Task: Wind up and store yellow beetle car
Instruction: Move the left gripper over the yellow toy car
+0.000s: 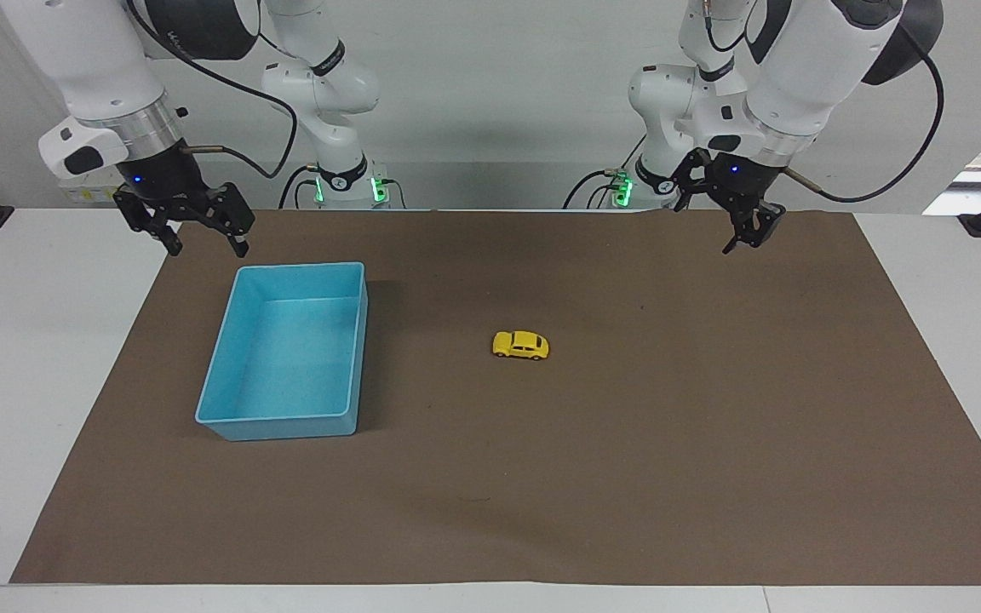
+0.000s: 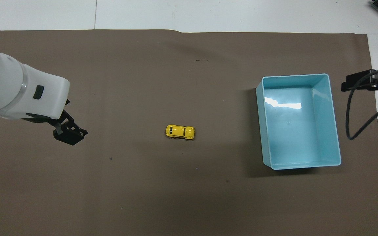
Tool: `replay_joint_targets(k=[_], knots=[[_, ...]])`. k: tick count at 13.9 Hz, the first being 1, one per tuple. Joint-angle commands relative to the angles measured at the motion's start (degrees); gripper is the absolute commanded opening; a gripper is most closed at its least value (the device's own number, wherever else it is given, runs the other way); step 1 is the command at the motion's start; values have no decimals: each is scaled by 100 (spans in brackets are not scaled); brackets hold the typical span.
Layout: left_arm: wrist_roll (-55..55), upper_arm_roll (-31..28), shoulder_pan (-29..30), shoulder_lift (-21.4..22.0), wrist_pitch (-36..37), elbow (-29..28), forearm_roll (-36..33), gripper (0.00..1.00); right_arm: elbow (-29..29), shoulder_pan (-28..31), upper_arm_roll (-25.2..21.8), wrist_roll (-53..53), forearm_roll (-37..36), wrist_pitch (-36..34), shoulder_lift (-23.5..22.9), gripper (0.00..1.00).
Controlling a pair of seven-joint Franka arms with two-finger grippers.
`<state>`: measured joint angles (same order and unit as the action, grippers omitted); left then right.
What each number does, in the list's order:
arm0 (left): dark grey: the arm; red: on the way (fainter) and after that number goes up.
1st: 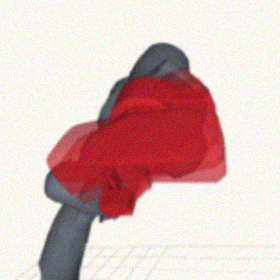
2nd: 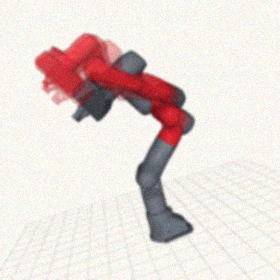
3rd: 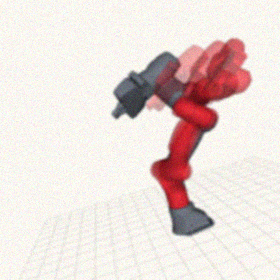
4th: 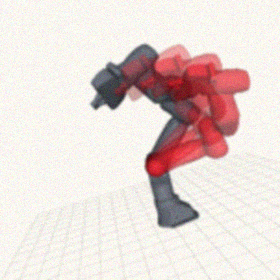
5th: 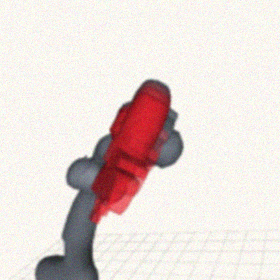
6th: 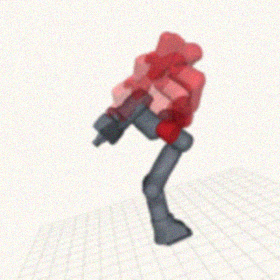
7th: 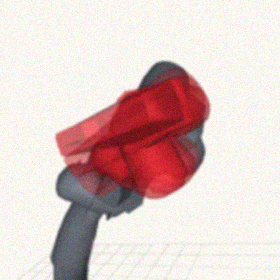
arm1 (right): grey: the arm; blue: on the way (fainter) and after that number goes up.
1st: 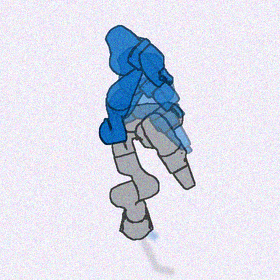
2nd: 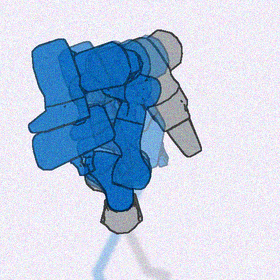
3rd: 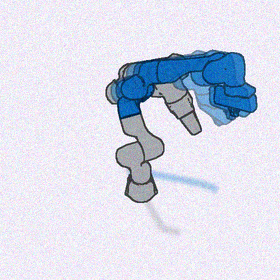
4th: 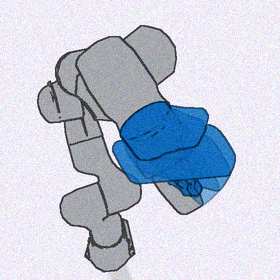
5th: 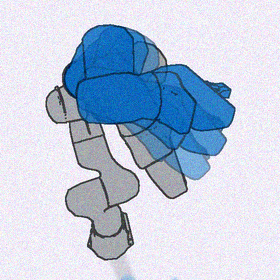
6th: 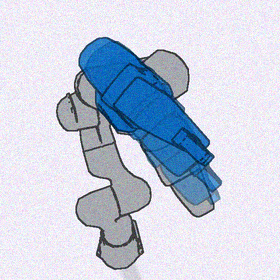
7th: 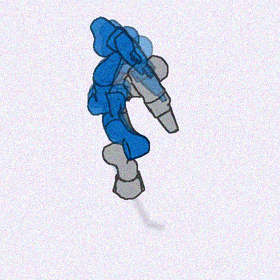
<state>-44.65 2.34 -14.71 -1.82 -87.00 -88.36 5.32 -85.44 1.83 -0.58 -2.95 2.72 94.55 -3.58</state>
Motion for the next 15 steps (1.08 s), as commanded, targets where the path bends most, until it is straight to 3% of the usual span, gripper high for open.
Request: replay_joint_targets(k=[1, 4, 9, 15], knots=[[-465, -75, -172, -134, -483, -304, 187, 100, 19, 27, 14, 66, -17, -68, 41, 100], [-911, -75, -400, -494, -835, -340, 206, 100, 10, 27, 23, 66, -17, -77, 41, 100], [-1414, -84, -918, -1029, -2012, -920, 136, 100, 10, 27, 22, 66, -17, -77, 41, 100], [-1477, -84, -1533, -1365, -3093, -1446, 136, 100, 10, 27, 14, 66, -17, -77, 41, 100]])
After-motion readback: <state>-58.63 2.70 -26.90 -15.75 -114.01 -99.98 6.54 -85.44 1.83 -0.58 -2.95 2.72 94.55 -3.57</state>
